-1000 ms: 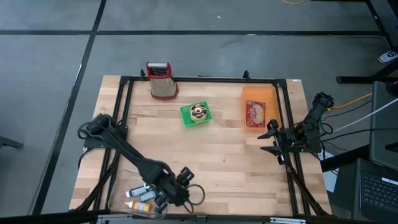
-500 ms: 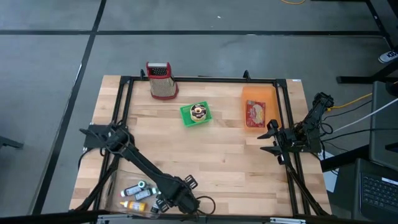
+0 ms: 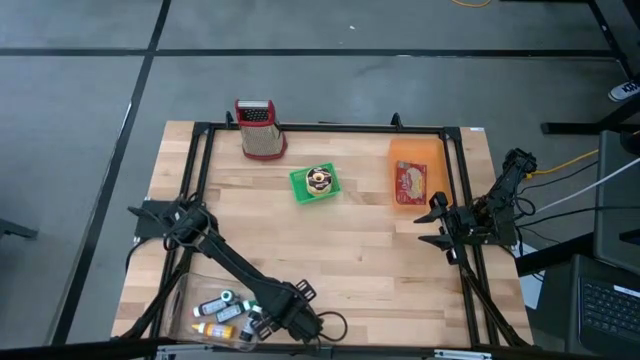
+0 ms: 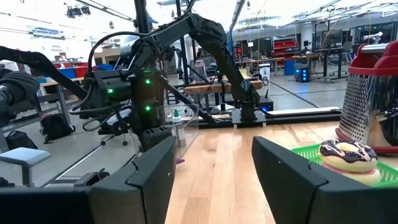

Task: Pick & Place Food Item
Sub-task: Put the violet food coloring bottle into the transparent bin

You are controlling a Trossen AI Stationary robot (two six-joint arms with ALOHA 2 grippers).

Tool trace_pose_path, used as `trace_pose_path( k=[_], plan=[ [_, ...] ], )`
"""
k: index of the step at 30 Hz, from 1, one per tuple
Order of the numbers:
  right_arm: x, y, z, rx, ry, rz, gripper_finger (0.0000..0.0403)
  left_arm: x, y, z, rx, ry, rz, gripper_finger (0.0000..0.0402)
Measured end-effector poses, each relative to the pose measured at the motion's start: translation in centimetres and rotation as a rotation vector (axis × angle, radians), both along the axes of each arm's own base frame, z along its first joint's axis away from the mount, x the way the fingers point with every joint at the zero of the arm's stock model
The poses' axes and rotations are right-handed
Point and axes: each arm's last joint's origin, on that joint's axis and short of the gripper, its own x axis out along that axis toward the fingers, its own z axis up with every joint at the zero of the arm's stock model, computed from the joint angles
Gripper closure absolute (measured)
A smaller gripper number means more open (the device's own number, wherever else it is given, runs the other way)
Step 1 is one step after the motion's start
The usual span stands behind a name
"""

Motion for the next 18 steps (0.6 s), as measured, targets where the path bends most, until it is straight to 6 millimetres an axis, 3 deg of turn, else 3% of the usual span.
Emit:
trace_pose_path(
  k=[10,18],
  plan=[
    [0.0,0.0,0.0,-0.001,0.000,0.000,0.0190,-0.1,0.5,-0.4,-0.011,0.085,0.091,0.0228],
    [0.0,0.0,0.0,-0.001,-0.001,-0.001,0.0190,0.0,1.0,-0.8,0.030,0.097,0.088,0.0207]
  ],
)
